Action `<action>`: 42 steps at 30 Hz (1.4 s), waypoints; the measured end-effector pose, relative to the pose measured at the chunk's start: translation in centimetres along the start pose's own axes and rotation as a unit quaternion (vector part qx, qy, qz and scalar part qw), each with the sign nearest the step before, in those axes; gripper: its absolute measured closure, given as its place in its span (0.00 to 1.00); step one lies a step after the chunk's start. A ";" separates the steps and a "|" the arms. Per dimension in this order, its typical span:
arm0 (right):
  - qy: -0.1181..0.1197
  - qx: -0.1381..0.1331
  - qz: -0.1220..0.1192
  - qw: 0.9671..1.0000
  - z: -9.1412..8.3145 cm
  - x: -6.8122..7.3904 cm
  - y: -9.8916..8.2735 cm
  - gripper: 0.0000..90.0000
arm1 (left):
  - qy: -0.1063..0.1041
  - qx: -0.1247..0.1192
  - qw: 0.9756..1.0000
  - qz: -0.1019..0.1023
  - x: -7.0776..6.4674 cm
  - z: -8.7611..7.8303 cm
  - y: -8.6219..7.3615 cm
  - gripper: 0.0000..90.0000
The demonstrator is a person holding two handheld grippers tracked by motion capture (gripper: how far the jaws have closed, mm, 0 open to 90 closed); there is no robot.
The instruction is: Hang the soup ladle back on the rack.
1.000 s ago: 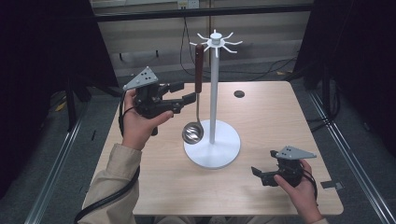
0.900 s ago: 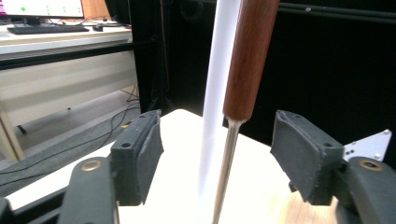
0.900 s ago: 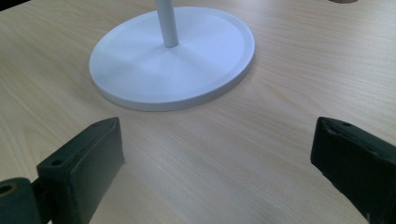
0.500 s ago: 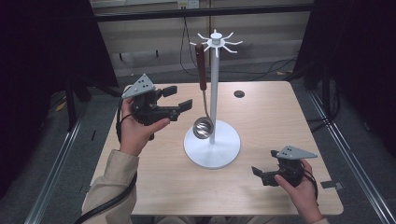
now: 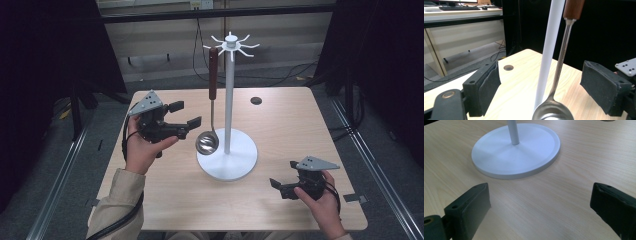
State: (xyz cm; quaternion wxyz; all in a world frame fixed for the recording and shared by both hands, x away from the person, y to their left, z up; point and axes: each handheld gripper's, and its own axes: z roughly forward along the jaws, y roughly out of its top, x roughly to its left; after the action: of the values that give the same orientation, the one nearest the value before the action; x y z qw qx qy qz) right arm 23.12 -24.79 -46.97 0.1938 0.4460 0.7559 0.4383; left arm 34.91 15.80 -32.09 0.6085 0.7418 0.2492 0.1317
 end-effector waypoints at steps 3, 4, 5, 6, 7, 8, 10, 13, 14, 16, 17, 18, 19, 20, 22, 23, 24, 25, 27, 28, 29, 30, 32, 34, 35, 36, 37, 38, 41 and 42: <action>-0.001 0.000 0.000 1.000 0.0 0.0 0.0 0.03 | 0.009 0.006 1.000 0.003 0.0 -0.1 -0.6 0.16; -0.001 0.000 0.000 1.000 0.0 0.0 0.0 0.03 | 0.009 0.006 1.000 0.003 0.0 -0.1 -0.6 0.16; -0.001 0.000 -0.001 1.000 0.0 0.0 0.0 0.03 | 0.009 0.006 1.000 0.001 0.0 -0.1 -0.7 0.16; 0.000 0.000 -0.001 1.000 0.0 0.0 0.0 0.03 | 0.008 0.004 1.000 0.001 0.1 -0.1 -0.9 0.16; 0.000 0.001 -0.001 1.000 0.0 0.0 0.0 0.03 | 0.014 0.010 1.000 0.001 0.0 -0.1 -1.0 0.16; 0.000 0.001 -0.001 1.000 0.0 0.0 0.0 0.03 | 0.010 0.006 1.000 0.002 0.1 -0.1 -1.2 0.16; 0.000 0.001 -0.001 1.000 0.0 0.0 0.0 0.03 | 0.009 0.010 1.000 0.004 0.1 -0.1 -1.5 0.16; 0.000 0.000 -0.002 1.000 0.0 0.0 0.0 0.03 | 0.010 0.016 1.000 0.001 0.1 -0.2 -2.0 0.17; -0.001 -0.001 -0.001 1.000 0.0 -0.1 0.0 0.03 | 0.009 0.017 1.000 0.002 0.2 -0.2 -2.2 0.16; -0.001 -0.001 -0.001 1.000 0.0 -0.1 0.0 0.03 | 0.010 0.018 1.000 -0.001 0.2 -0.2 -2.6 0.16; -0.002 -0.002 -0.001 1.000 -0.1 -0.1 0.0 0.03 | 0.009 0.019 1.000 -0.002 0.2 -0.2 -2.8 0.16; -0.002 -0.002 -0.002 1.000 -0.1 -0.1 0.0 0.03 | 0.012 0.023 1.000 0.002 0.3 -0.3 -2.9 0.16; -0.002 -0.002 0.000 1.000 -0.1 0.0 0.0 0.03 | 0.012 0.022 1.000 0.002 0.3 -0.3 -3.2 0.16; -0.003 -0.001 0.001 1.000 -0.1 0.0 0.0 0.03 | 0.021 0.028 0.999 0.003 0.3 -0.4 -3.3 0.16; -0.002 -0.001 0.001 1.000 -0.1 0.0 0.0 0.03 | 0.014 0.026 1.000 0.000 0.3 -0.5 -3.6 0.16; -0.002 -0.001 0.000 1.000 -0.1 0.0 0.0 0.03 | 0.018 0.027 0.999 0.001 0.4 -0.6 -3.9 0.16; -0.002 -0.001 0.000 1.000 -0.1 0.0 0.0 0.03 | 0.018 0.027 0.999 0.001 0.4 -0.6 -3.9 0.16; -0.002 -0.001 0.001 1.000 -0.1 0.0 0.0 0.03 | 0.024 0.030 0.999 0.002 0.4 -0.7 -4.0 0.16; -0.003 -0.002 0.002 1.000 -0.1 0.0 0.1 0.03 | 0.015 0.027 1.000 0.001 0.4 -0.7 -4.3 0.16; -0.003 -0.002 0.002 1.000 -0.1 0.0 0.1 0.03 | 0.019 0.032 0.999 0.002 0.4 -0.8 -4.4 0.16; -0.003 -0.002 0.001 1.000 -0.1 0.0 0.1 0.03 | 0.019 0.029 0.999 0.000 0.4 -0.8 -4.6 0.16; -0.002 -0.002 0.000 1.000 -0.1 0.0 0.0 0.03 | 0.019 0.032 0.999 0.002 0.4 -0.8 -4.7 0.16; -0.002 -0.002 0.000 1.000 -0.1 0.0 0.0 0.03 | 0.019 0.035 0.999 0.002 0.4 -0.8 -5.0 0.16; -0.002 -0.002 -0.002 1.000 -0.1 0.0 0.1 0.03 | 0.017 0.033 0.999 -0.002 0.5 -0.8 -5.2 0.16; -0.002 -0.002 -0.002 1.000 -0.1 0.0 0.1 0.03 | 0.019 0.035 0.999 0.000 0.5 -0.9 -5.3 0.16; -0.003 -0.002 -0.001 1.000 -0.1 0.0 0.1 0.03 | 0.021 0.033 0.999 -0.002 0.5 -0.9 -5.5 0.16; -0.002 -0.002 -0.001 1.000 -0.1 0.0 0.1 0.03 | 0.020 0.033 0.999 -0.003 0.5 -0.9 -5.6 0.16; -0.002 -0.002 -0.001 1.000 -0.1 0.0 0.1 0.03 | 0.021 0.035 0.999 -0.004 0.5 -1.0 -5.7 0.16; -0.003 -0.004 0.000 1.000 -0.2 -0.1 0.1 0.03 | 0.024 0.037 0.999 -0.007 0.6 -1.1 -6.2 0.16; -0.004 -0.005 0.000 1.000 -0.2 -0.1 0.1 0.03 | 0.022 0.037 0.999 -0.006 0.7 -1.1 -6.3 0.16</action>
State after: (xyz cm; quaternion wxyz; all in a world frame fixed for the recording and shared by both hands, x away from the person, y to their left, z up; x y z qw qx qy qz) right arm 23.07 -24.92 -46.83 0.1988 0.4472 0.7527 0.4404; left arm 33.61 17.92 -38.02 0.5758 0.7594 0.2713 0.1347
